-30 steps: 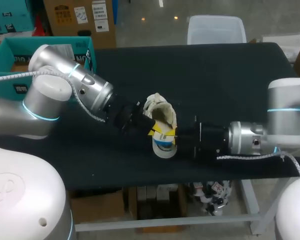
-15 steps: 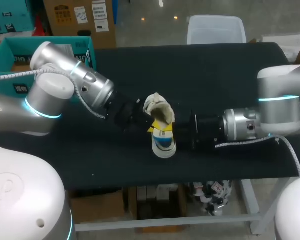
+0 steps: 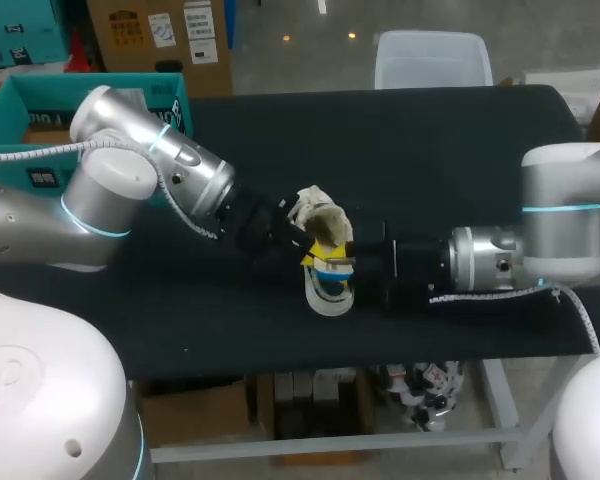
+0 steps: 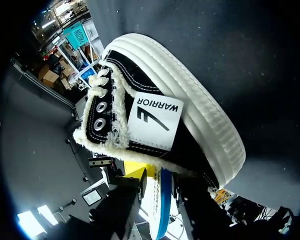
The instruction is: Open the shoe tongue, take the insole out of the shoe, put the insole back into the shoe, and pack the shoe into the shoebox
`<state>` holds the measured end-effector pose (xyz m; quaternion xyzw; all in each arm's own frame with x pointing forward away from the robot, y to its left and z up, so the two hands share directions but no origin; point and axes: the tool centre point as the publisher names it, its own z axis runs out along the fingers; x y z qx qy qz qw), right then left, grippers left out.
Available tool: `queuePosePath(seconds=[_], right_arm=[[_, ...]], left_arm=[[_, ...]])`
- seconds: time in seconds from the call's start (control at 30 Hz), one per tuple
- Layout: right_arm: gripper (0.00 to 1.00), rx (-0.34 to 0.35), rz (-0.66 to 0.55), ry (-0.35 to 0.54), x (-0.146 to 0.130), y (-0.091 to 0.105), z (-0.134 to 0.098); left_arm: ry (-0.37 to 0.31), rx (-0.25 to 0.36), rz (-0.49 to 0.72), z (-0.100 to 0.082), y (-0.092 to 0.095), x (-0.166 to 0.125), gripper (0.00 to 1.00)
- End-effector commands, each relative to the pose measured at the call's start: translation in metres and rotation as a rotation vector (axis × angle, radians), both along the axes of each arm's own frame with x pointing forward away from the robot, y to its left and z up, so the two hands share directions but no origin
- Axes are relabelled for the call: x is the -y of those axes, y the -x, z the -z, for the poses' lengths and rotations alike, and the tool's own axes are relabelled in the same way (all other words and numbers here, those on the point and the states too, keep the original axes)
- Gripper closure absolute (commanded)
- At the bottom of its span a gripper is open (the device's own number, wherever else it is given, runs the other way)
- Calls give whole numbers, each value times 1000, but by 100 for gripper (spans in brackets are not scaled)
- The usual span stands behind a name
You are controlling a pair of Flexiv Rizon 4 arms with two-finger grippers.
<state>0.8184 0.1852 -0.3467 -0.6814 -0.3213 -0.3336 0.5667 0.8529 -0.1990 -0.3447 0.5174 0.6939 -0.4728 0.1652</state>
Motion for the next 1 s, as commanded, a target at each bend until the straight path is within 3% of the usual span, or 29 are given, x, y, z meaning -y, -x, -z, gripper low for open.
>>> queuePosePath(seconds=[0.03,0.13,0.23,0.33,0.37,0.43,0.5,0.73,0.77,0.8,0.83,0.9,1.0], right_arm=[[0,16,44,18,4,20,-12],[11,21,51,22,5,26,-15],[45,24,53,24,6,28,-15],[65,19,51,23,7,27,-13],[67,16,49,22,7,26,-12],[88,8,42,16,7,23,-10],[97,2,31,9,7,21,-9],[100,-6,16,7,6,18,-7],[100,-5,15,7,5,18,-7],[100,-4,13,8,5,18,-7],[100,-4,12,9,4,19,-7],[100,-3,10,11,4,19,-7],[100,-2,10,13,4,20,-7]], left_arm=[[10,3,-6,3,1,1,100],[12,5,-9,3,1,0,100],[15,4,-13,3,2,-1,100],[17,3,-15,3,2,-1,100],[18,3,-15,3,2,-1,100],[19,3,-15,3,3,-1,100],[19,3,-16,2,3,-1,100],[36,3,-14,-5,9,-4,98],[41,5,-5,-7,12,-5,62],[46,9,6,-10,16,-5,34],[48,11,15,-12,19,-5,19],[52,20,33,-15,26,-4,20],[46,27,50,-16,32,0,53]])
